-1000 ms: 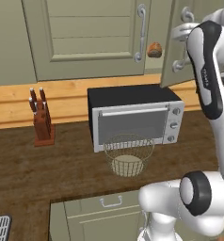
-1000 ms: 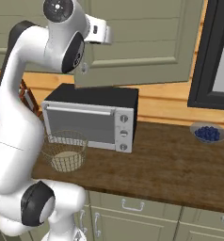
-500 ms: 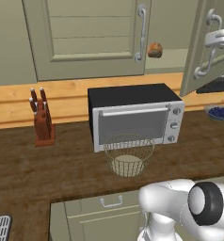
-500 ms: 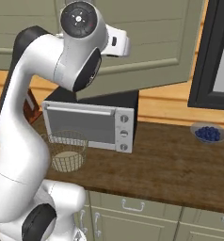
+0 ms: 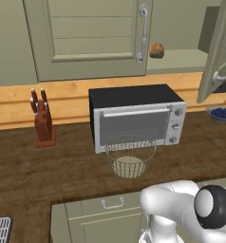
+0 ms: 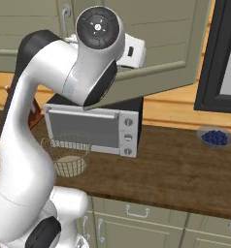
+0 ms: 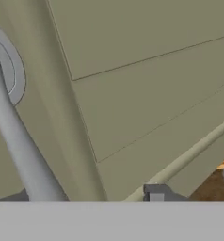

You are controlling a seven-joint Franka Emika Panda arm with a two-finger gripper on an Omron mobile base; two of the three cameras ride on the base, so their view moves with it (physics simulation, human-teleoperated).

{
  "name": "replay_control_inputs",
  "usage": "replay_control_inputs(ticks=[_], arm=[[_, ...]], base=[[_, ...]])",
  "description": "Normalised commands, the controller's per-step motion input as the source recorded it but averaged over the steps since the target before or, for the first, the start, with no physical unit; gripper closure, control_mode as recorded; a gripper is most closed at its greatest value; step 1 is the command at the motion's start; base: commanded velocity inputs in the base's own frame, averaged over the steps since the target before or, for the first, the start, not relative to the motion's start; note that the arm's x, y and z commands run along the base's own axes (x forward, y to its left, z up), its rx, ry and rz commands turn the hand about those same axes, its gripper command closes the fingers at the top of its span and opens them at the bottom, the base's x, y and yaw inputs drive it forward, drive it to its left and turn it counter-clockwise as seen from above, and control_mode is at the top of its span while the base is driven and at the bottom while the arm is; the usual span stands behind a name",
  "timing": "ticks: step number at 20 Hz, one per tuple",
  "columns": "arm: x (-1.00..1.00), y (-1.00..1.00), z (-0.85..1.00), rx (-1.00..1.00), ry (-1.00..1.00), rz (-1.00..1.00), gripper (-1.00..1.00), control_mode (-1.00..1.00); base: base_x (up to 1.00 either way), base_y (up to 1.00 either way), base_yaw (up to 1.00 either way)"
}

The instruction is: Open the cabinet, pick up the bread from the cabinet and place it in the basket. Then move the basket to the dining counter.

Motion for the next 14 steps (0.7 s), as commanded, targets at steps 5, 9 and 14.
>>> replay_control_inputs(ticks=[5, 9, 14], arm=[[-0.67, -0.46, -0.01, 0.01, -0.05, -0.04, -1.0, -1.0], [-0.69, 0.0, 0.06, -0.05, -0.08, -0.02, -1.0, -1.0], [-0.99, 0.6, 0.03, -0.23, -0.26, 0.04, -1.0, -1.0]], base=[[0.0, 0.0, 0.0], [0.0, 0.0, 0.0], [0.0, 0.0, 0.0]])
